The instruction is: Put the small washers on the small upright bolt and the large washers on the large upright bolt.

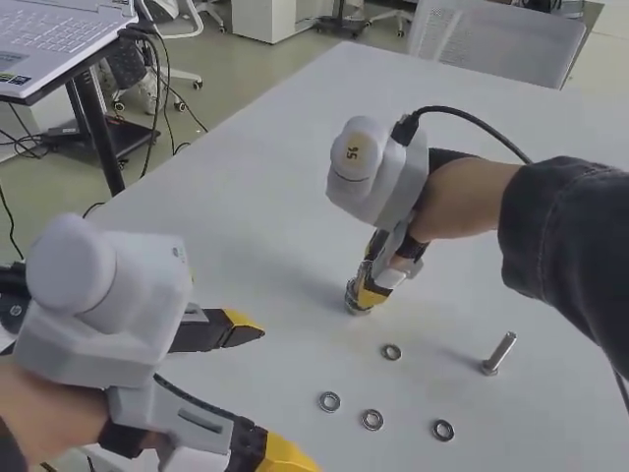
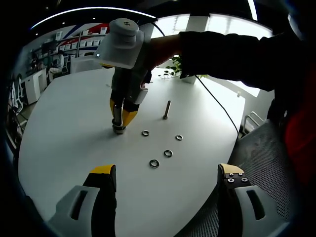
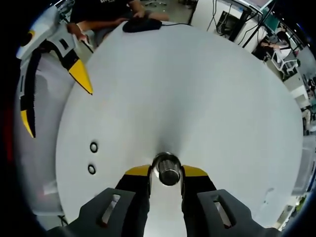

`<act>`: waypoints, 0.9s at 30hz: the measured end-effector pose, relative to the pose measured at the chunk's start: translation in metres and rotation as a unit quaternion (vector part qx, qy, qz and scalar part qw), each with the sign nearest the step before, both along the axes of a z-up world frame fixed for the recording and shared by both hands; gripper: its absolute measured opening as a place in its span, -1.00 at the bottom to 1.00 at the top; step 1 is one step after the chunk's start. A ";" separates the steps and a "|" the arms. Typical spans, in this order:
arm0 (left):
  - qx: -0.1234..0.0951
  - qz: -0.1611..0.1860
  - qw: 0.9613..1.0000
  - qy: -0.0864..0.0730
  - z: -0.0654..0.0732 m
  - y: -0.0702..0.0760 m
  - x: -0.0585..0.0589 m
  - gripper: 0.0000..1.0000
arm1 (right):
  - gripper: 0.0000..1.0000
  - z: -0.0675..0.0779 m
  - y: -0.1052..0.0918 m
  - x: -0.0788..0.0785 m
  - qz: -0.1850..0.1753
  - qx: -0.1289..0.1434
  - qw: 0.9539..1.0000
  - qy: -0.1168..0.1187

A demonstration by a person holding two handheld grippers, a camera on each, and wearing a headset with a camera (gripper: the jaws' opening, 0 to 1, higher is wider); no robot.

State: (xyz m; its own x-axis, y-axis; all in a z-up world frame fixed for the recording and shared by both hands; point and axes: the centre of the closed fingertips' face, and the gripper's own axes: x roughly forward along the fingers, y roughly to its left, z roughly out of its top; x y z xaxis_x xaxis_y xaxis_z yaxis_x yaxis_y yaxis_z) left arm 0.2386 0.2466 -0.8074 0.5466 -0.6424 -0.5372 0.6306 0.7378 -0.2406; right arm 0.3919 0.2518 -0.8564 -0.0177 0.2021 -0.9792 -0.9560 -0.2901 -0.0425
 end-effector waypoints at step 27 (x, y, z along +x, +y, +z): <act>-0.001 -0.003 1.000 0.005 -0.002 0.002 0.000 0.68 | -0.41 -0.009 -0.003 -0.008 0.000 0.001 1.000 0.006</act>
State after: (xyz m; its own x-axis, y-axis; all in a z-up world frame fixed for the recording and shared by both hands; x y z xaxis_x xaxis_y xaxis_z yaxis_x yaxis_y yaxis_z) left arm 0.2388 0.2482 -0.8096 0.5378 -0.6462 -0.5414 0.6319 0.7341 -0.2486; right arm 0.3838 0.2484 -0.8655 -0.0297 0.2036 -0.9786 -0.9565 -0.2901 -0.0314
